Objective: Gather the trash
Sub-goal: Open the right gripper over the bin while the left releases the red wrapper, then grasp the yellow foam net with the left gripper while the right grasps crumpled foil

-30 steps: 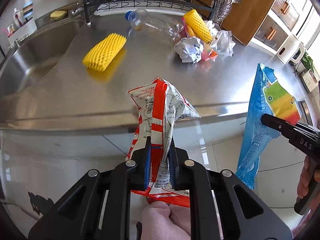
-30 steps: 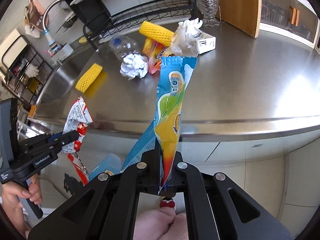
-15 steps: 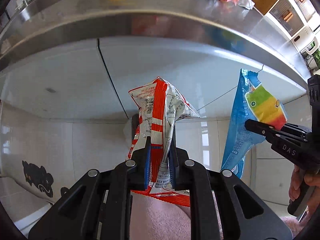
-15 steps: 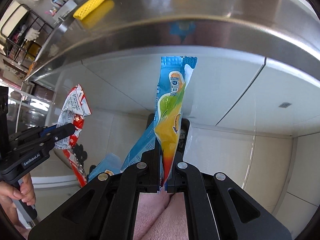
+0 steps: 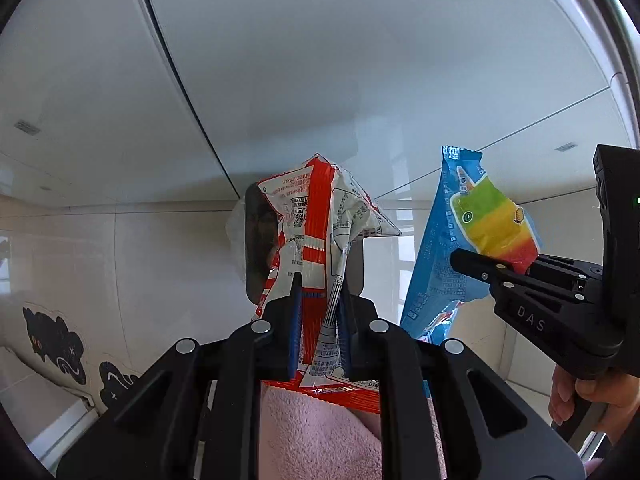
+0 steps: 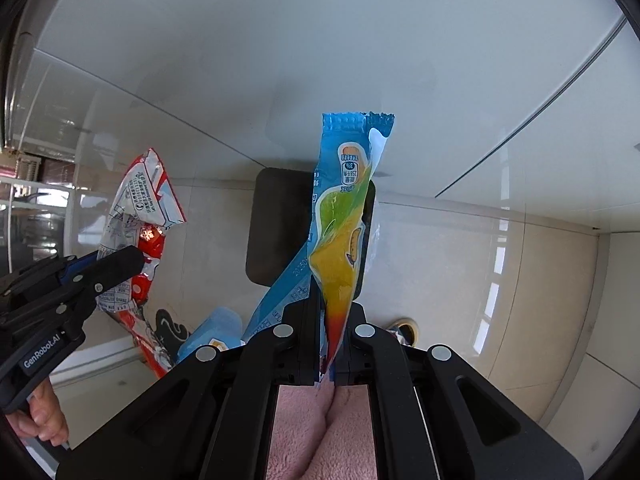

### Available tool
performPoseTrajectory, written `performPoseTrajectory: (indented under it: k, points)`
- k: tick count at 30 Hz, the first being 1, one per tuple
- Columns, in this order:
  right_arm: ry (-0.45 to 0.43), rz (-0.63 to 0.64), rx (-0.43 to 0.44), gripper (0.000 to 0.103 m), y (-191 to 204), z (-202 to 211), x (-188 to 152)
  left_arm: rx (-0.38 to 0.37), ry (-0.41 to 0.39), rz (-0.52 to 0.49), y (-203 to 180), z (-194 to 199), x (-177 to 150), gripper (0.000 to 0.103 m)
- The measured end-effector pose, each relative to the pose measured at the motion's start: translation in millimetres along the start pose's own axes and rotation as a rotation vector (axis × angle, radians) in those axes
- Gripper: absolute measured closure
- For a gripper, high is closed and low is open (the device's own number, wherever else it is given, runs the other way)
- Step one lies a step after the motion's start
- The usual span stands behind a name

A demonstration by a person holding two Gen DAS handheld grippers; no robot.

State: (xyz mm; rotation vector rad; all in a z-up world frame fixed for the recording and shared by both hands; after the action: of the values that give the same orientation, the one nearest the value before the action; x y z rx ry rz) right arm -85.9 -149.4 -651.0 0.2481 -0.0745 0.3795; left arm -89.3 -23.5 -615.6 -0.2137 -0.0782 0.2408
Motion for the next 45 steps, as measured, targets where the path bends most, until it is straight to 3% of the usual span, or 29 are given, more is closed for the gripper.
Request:
performPoseTrajectory:
  k: [8,15,19,24,27,28,29,34,38,45]
  points:
    - [0.019,-0.085,0.065,0.099,3,-39,8,0.003,0.072,-0.005,6,-49,1,0.089]
    - [0.025,-0.184,0.148,0.096,-3,-62,14,-0.008,0.104,-0.005,8,-75,8,0.089]
    - [0.032,-0.216,0.152,0.096,1,-76,25,-0.006,0.110,-0.015,10,-85,10,0.088]
    - [0.055,-0.272,0.166,0.094,-4,-83,25,0.002,0.125,-0.006,19,-83,12,0.077]
    - [0.057,-0.324,0.188,0.081,-7,-88,25,-0.003,0.132,0.001,20,-84,11,0.077]
    - [0.049,-0.336,0.196,0.064,-6,-89,27,-0.005,0.133,0.001,21,-84,11,0.077]
    - [0.041,-0.345,0.200,0.056,-6,-88,28,-0.006,0.131,-0.001,21,-83,12,0.077]
    - [0.038,-0.332,0.175,0.056,-3,-90,34,-0.022,0.142,0.011,22,-83,13,0.072]
    - [0.033,-0.343,0.149,0.046,-7,-85,34,-0.039,0.151,0.016,20,-79,11,0.056]
    - [0.023,-0.372,0.130,0.044,-18,-67,32,-0.031,0.147,0.008,17,-69,11,0.039]
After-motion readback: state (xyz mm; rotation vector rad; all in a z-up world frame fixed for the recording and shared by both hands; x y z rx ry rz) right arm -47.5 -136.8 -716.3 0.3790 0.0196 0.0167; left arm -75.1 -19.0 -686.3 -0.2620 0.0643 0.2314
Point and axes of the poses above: each gripper's, at about its wrist camera, not at the fingertips, and z roughly against the way its jaws point, y to its left, x to its top, the point moved 10 cm from there along -z, roughly the way its jaws point, and after that the axes turned 15 degrees about z, right-handed, at the moved point
